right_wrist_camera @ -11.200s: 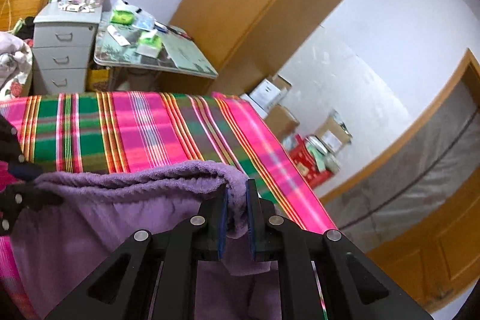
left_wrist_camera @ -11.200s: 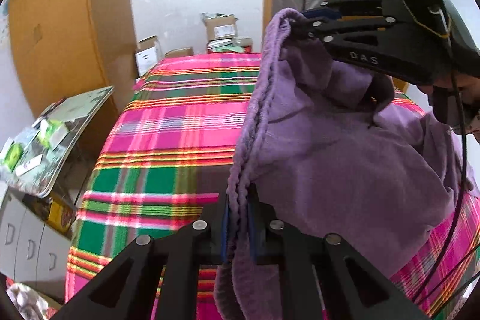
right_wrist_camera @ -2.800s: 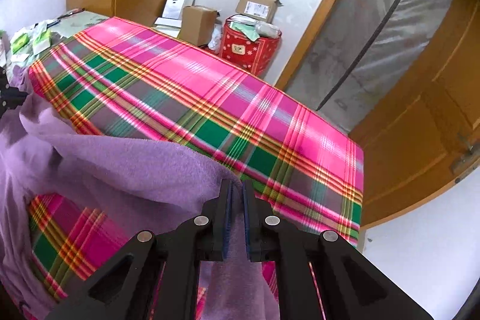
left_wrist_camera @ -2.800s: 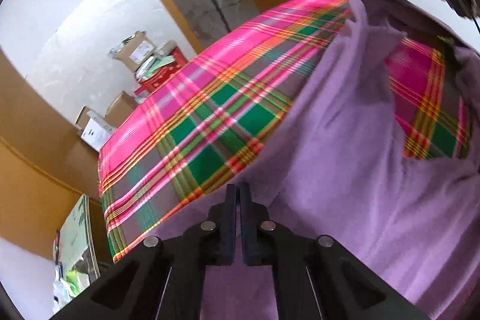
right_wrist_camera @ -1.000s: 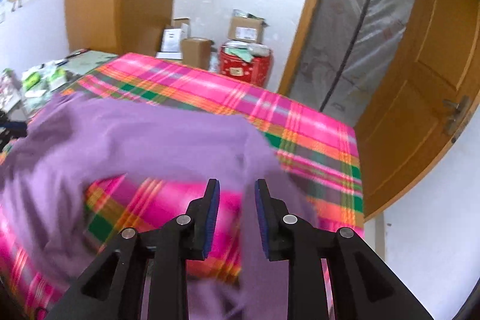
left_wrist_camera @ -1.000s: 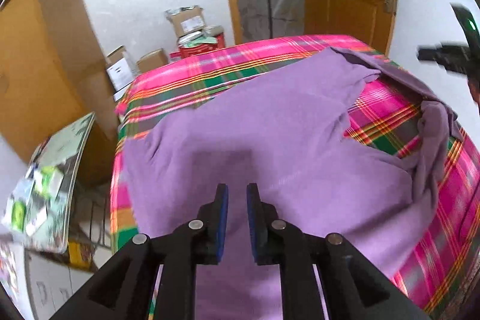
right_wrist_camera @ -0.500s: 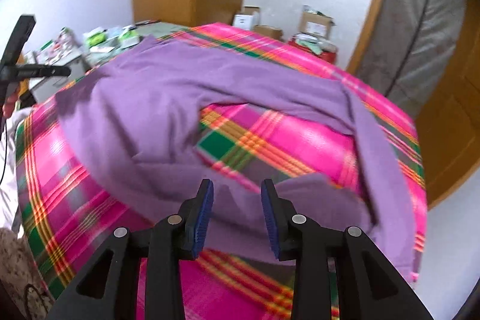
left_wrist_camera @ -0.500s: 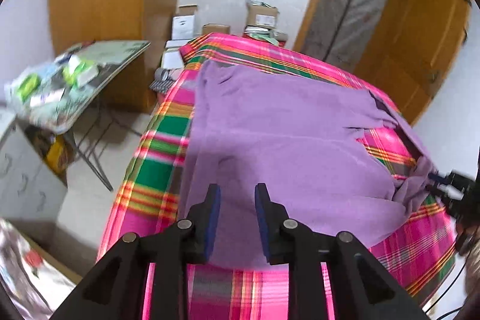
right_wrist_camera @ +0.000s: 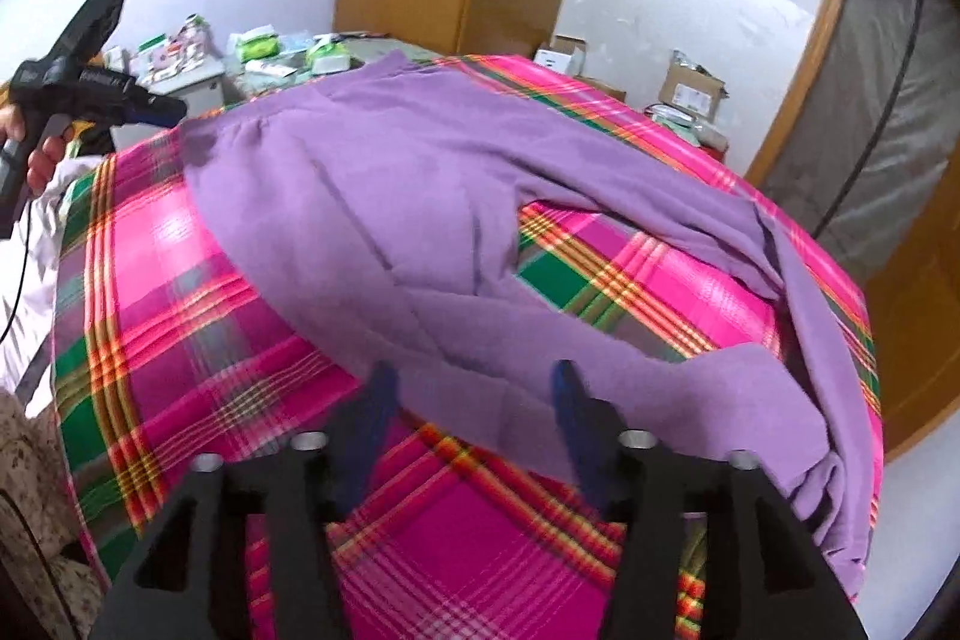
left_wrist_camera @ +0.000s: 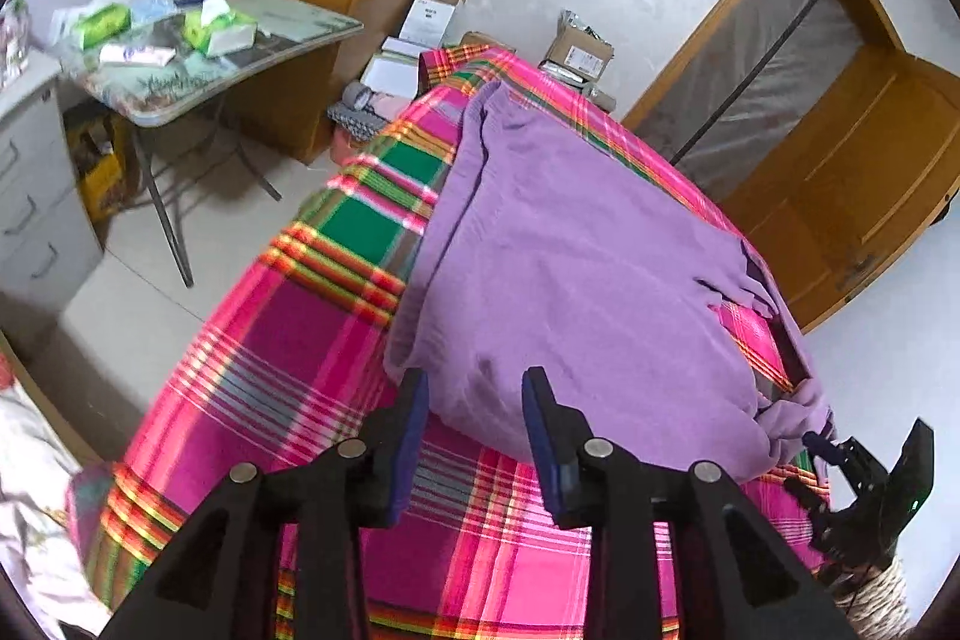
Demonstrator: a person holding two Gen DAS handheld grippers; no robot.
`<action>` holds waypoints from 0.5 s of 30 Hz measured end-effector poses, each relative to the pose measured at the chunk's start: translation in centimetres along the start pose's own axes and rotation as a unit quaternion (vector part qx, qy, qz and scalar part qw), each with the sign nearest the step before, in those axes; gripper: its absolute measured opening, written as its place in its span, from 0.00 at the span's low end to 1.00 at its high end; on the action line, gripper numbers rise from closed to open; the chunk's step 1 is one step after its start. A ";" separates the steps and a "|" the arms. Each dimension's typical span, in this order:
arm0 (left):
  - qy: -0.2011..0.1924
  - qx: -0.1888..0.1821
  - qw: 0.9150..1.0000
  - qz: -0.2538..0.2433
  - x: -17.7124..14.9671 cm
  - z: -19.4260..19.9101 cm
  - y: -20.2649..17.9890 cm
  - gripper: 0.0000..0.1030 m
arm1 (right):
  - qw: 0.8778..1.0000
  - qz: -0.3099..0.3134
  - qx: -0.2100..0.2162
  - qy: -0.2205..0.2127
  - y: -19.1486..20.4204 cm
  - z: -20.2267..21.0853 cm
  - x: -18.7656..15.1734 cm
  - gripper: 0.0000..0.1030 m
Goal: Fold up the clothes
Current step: 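Smooth the spread sweatshirt flat with the right tool fingers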
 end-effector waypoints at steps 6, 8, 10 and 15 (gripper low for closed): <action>0.014 -0.012 1.000 0.017 0.2 -1.5 -0.2 0.35 | 0.999 0.038 -0.027 0.017 1.7 -1.3 -0.2 0.63; 0.011 -0.023 0.999 0.027 0.4 -1.6 -0.1 0.35 | 0.998 0.047 -0.038 0.022 1.9 -1.9 -0.1 0.63; 0.010 -0.031 0.999 0.033 0.9 -1.8 0.0 0.35 | 0.997 0.053 -0.051 0.024 1.9 -2.3 0.0 0.63; 0.011 -0.034 0.999 0.042 1.3 -2.6 -0.2 0.35 | 0.994 0.067 -0.080 0.022 2.0 -3.0 0.1 0.63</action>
Point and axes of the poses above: each gripper's, at about its wrist camera, not at the fingertips, and z roughly against the way its jaws point, y to its left, x to its top, the point moved 1 cm from there along -z, roughly the way its jaws point, and after that the axes turned 10 degrees about y, right-handed, at the moved point
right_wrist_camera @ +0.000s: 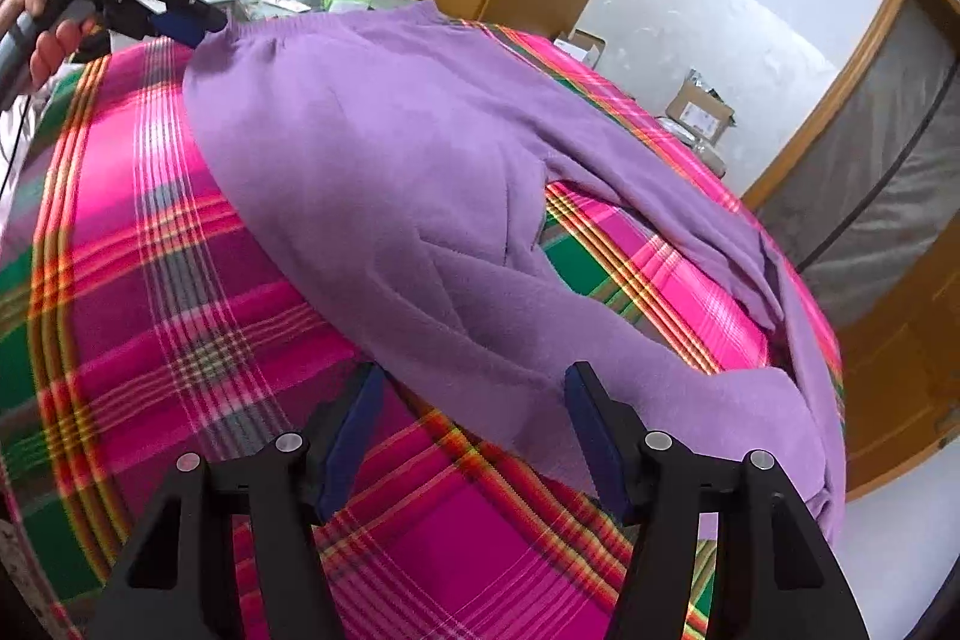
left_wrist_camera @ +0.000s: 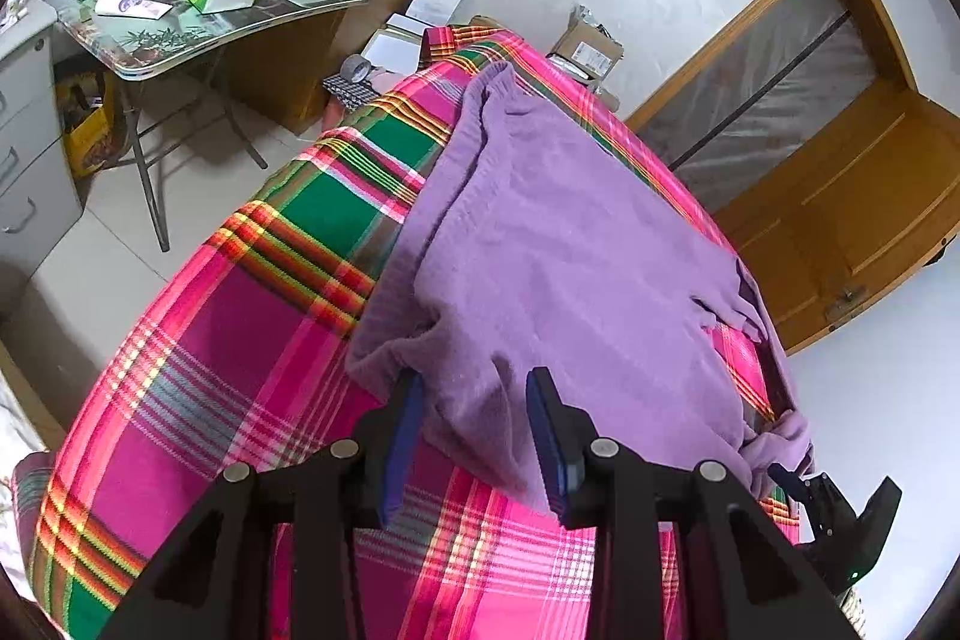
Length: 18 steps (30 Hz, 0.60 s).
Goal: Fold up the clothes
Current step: 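Smooth the spread sweatshirt flat with the right tool fingers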
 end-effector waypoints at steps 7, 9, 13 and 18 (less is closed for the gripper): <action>-0.014 0.001 1.000 0.025 0.4 -0.4 0.3 0.23 | 1.000 0.014 -0.009 -0.003 0.8 -0.5 0.4 0.25; -0.019 0.008 1.000 0.015 0.5 -0.3 0.1 0.23 | 1.000 0.017 -0.003 0.003 1.1 -0.6 0.6 0.17; -0.035 0.021 0.999 -0.010 0.4 0.2 -0.4 0.14 | 1.000 0.012 0.004 0.006 1.2 -0.3 0.7 0.09; -0.061 0.021 0.998 -0.010 0.6 1.6 0.1 0.11 | 0.999 -0.009 0.041 -0.008 1.2 1.2 0.9 0.07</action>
Point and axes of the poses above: each gripper's, at about its wrist camera, not at the fingertips, and z roughly against the way its jaws point, y to its left, x to its top, the point moved 1 cm from there along -z, roughly the way its jaws point, and after that the axes turned 10 degrees about y, right-handed, at the moved point
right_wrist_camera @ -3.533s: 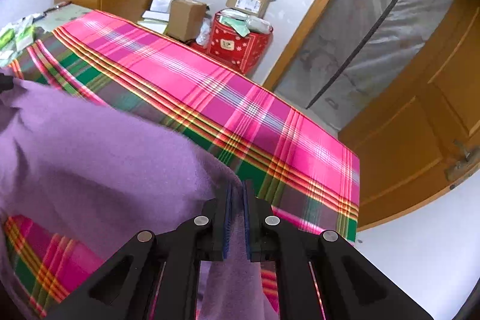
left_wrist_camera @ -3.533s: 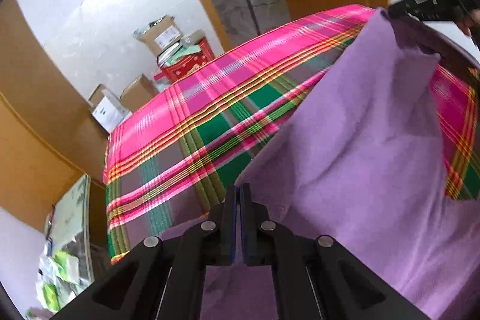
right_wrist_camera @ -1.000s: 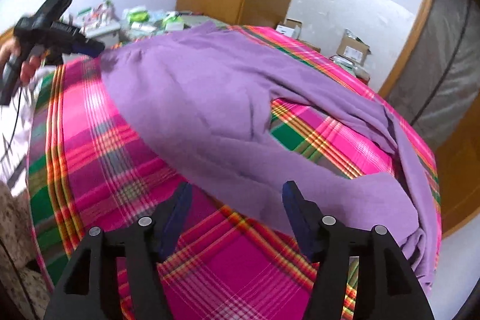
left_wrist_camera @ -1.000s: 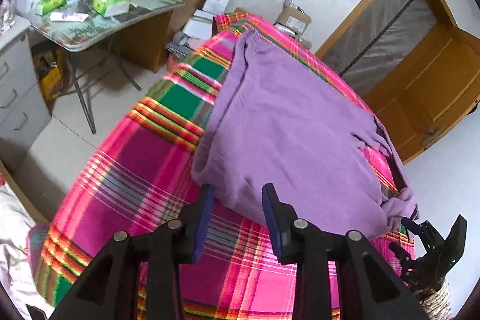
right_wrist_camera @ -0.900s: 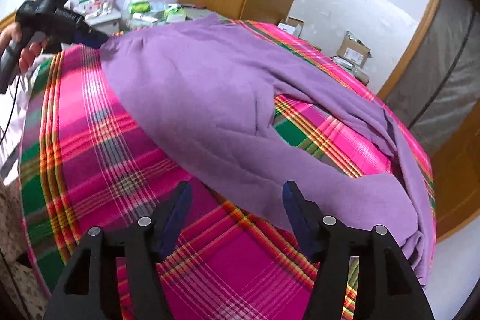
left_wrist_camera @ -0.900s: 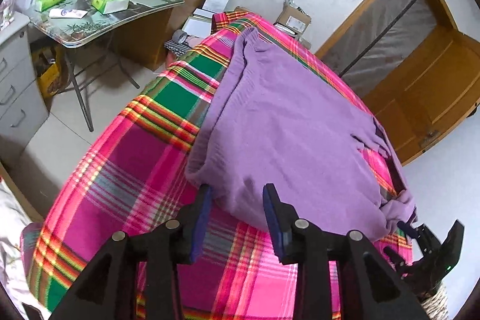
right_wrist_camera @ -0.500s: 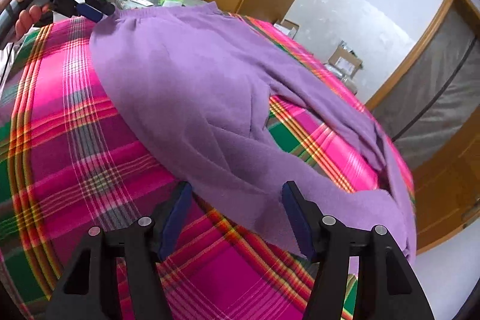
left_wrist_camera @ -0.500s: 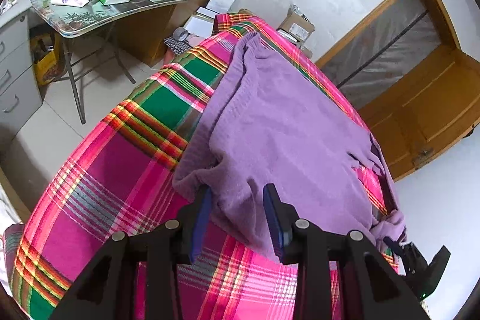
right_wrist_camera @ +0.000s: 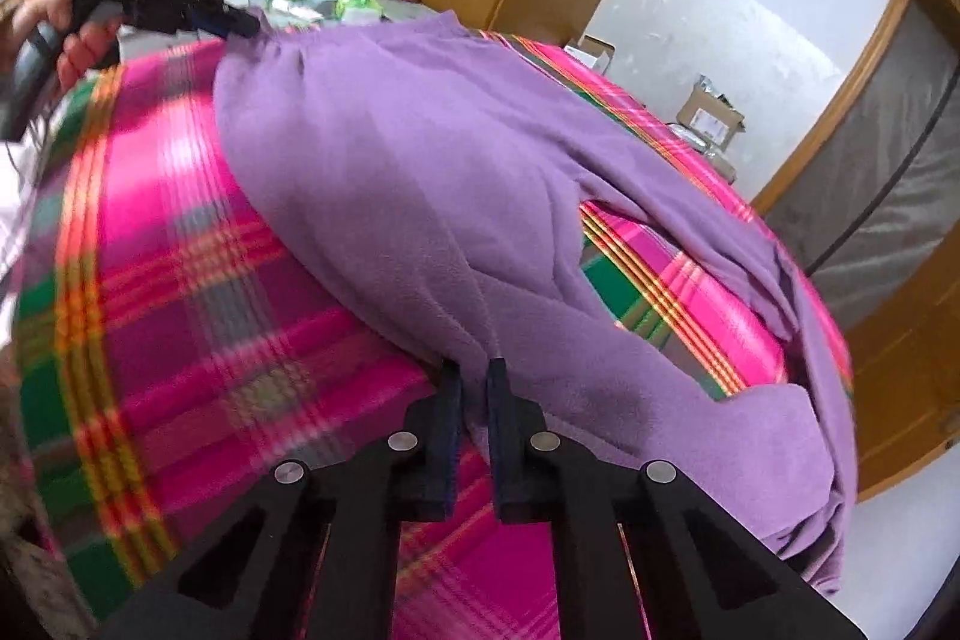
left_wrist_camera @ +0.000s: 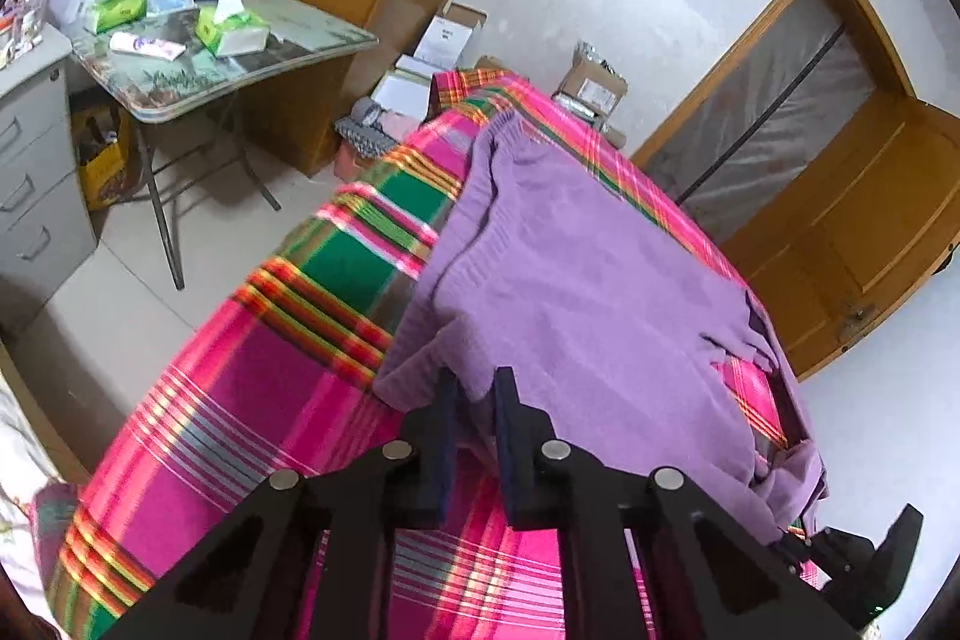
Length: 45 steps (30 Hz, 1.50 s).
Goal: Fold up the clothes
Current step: 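Smooth the spread sweatshirt flat with the right tool fingers, then grasp the purple sweatshirt edge with the right tool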
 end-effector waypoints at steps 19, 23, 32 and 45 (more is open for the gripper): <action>-0.009 0.036 0.999 -0.008 -0.2 0.9 1.7 0.11 | 0.992 -0.063 0.109 0.003 2.5 1.4 -0.1 0.07; -0.010 0.052 0.998 -0.039 -0.7 1.5 0.4 0.14 | 0.989 -0.080 0.124 -0.013 1.2 2.5 -0.7 0.12; -0.013 0.073 0.997 -0.035 -1.3 3.3 0.1 0.20 | 0.984 -0.140 0.100 -0.039 -2.9 5.2 -4.0 0.23; -0.045 0.124 0.990 -0.043 -2.4 6.9 -1.9 0.23 | 0.946 -0.313 -0.065 -0.049 -15.1 7.2 -11.3 0.28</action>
Point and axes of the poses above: each gripper's, at about its wrist camera, not at the fingertips, and z roughly against the way its jaws point, y to its left, x to its top, the point moved 1 cm from there along -z, roughly the way its jaws point, and after that the axes turned 10 degrees about y, right-handed, at the moved point
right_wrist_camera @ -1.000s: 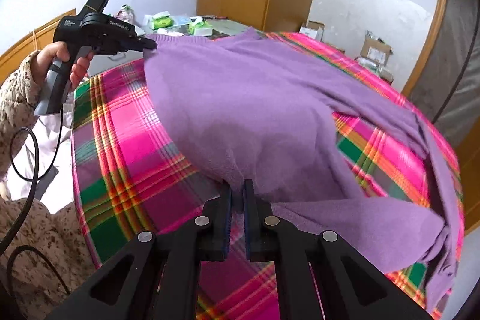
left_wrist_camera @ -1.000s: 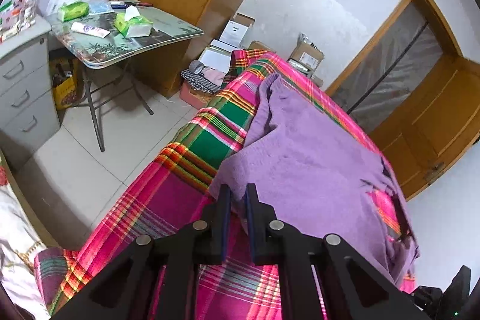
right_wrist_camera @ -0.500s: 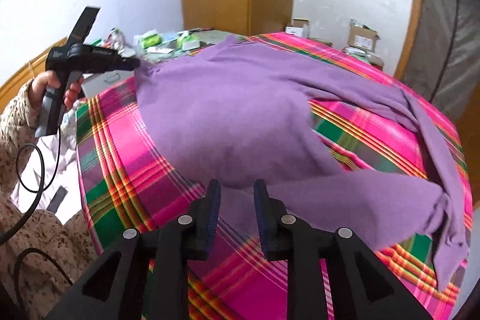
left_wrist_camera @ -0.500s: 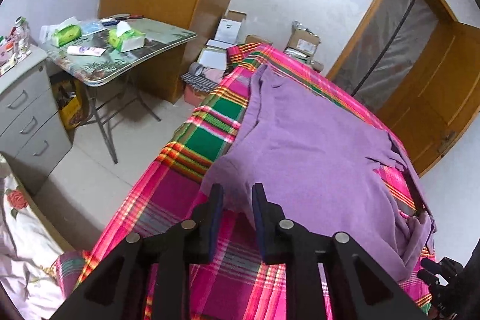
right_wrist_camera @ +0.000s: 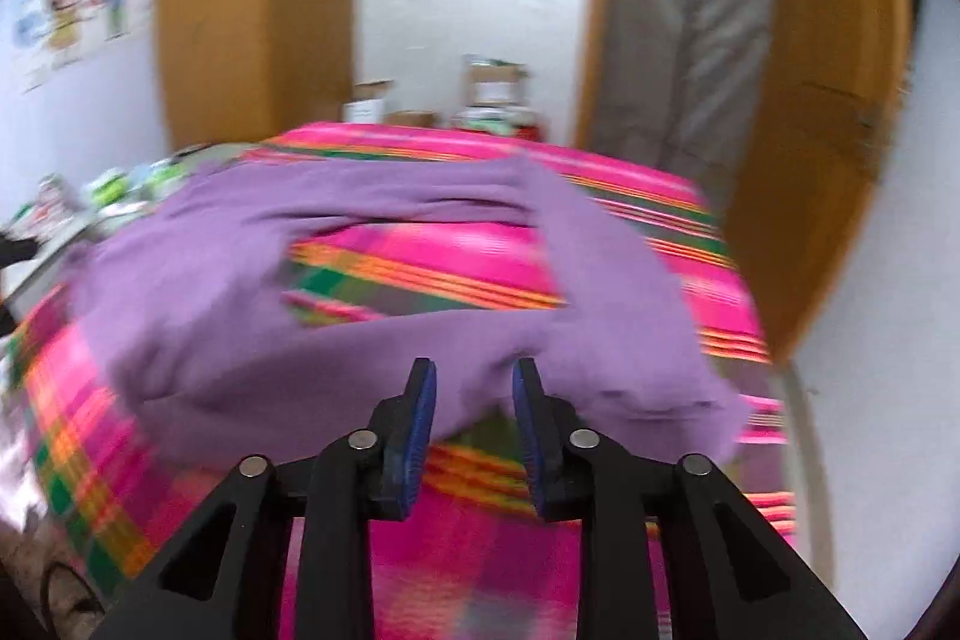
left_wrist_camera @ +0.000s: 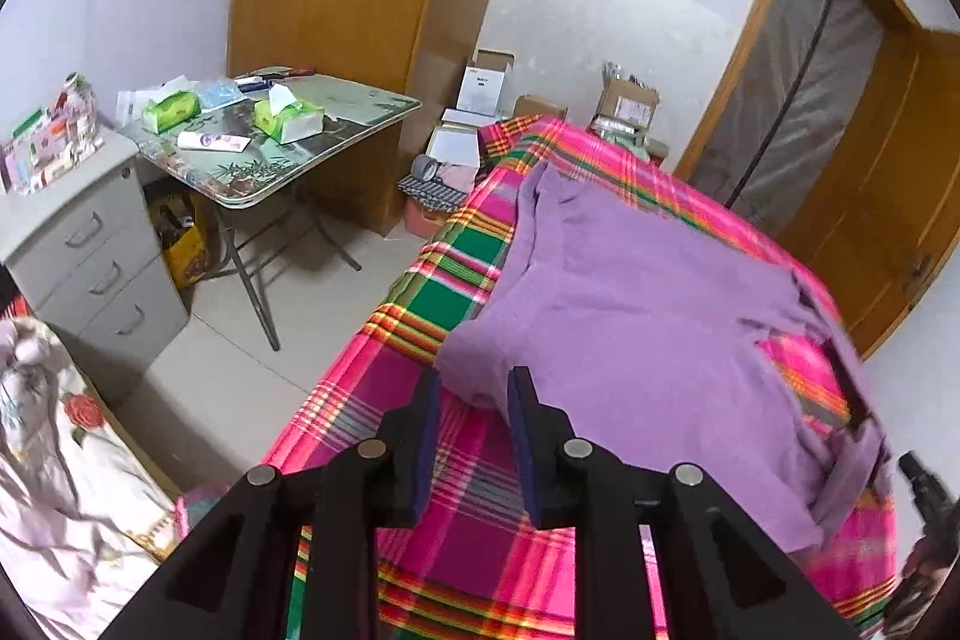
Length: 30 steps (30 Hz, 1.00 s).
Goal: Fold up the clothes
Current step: 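Grasp the purple sweatshirt edge with the right tool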
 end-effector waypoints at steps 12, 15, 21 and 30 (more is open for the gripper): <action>-0.009 -0.043 0.994 -0.097 0.8 0.0 -9.3 0.26 | 0.998 -0.040 -0.021 0.038 -5.5 -4.7 0.9 0.36; -0.005 -0.060 0.989 -0.133 0.9 -1.0 -12.5 0.28 | 0.999 -0.020 0.005 0.046 -5.1 -5.4 1.0 0.35; 0.053 -0.166 0.960 -0.217 -0.6 -4.5 -21.0 0.32 | 0.998 0.001 0.008 0.057 -4.8 -6.7 1.2 0.35; 0.128 -0.240 0.894 -0.356 -5.3 -8.5 -33.6 0.32 | 0.998 -0.008 0.030 0.056 -6.6 -6.1 1.4 0.07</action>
Point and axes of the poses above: each gripper's, at about its wrist camera, not at the fingertips, and z roughly against the way its jaws point, y to its left, x to its top, the point moved 1 cm from there along -z, roughly the way its jaws point, and after that the axes turned 10 degrees about y, right-handed, at the moved point
